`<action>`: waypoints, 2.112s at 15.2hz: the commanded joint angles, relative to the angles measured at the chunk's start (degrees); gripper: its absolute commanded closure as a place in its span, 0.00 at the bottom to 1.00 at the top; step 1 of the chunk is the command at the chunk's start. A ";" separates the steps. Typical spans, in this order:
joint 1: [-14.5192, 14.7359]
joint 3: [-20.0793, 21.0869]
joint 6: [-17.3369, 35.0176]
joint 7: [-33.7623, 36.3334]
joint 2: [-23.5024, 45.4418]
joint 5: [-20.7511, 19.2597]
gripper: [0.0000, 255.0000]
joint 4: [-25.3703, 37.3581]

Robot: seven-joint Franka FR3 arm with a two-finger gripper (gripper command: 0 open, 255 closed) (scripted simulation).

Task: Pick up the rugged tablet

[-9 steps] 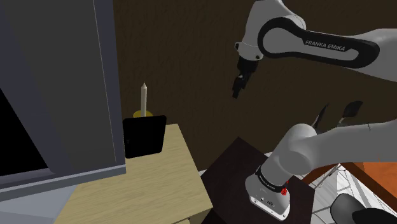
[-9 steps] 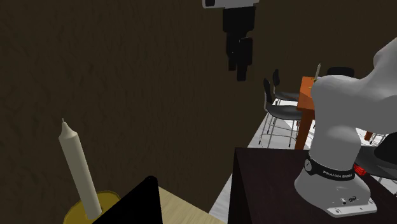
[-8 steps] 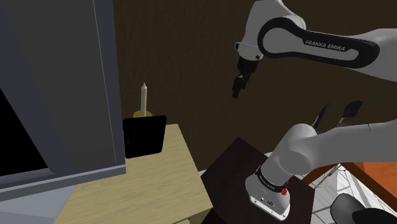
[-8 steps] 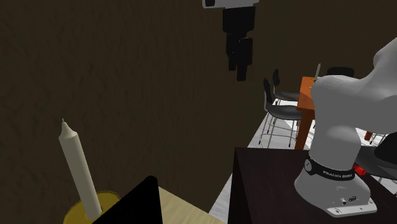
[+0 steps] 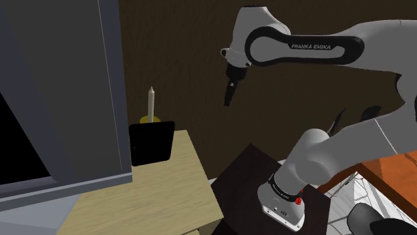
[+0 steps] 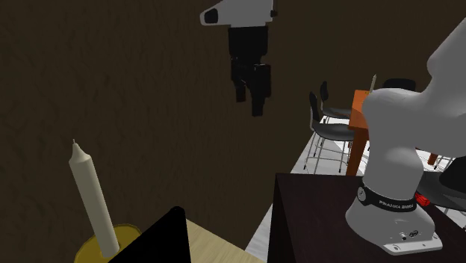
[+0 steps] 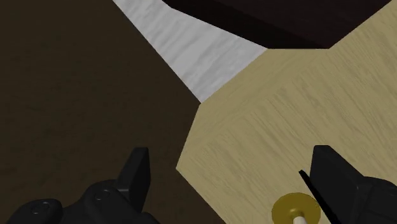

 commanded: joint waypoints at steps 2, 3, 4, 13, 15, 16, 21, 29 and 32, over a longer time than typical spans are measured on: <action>2.23 0.31 3.88 -3.90 4.82 0.91 0.00 1.64; 2.96 0.50 5.04 -5.14 6.42 1.25 0.00 2.27; 3.69 0.70 6.15 -6.37 8.00 1.59 0.00 2.93; 9.72 3.55 14.19 -17.45 21.11 4.69 0.00 9.68; 10.94 4.41 15.56 -19.86 23.72 5.30 0.00 11.28; 11.53 4.88 16.19 -21.05 24.98 5.59 0.00 12.08; 12.47 5.73 19.46 -22.93 27.87 5.93 0.00 11.98; 12.46 5.75 22.89 -22.83 29.33 5.74 1.00 9.99; 12.46 5.75 22.88 -22.84 29.34 5.74 1.00 10.02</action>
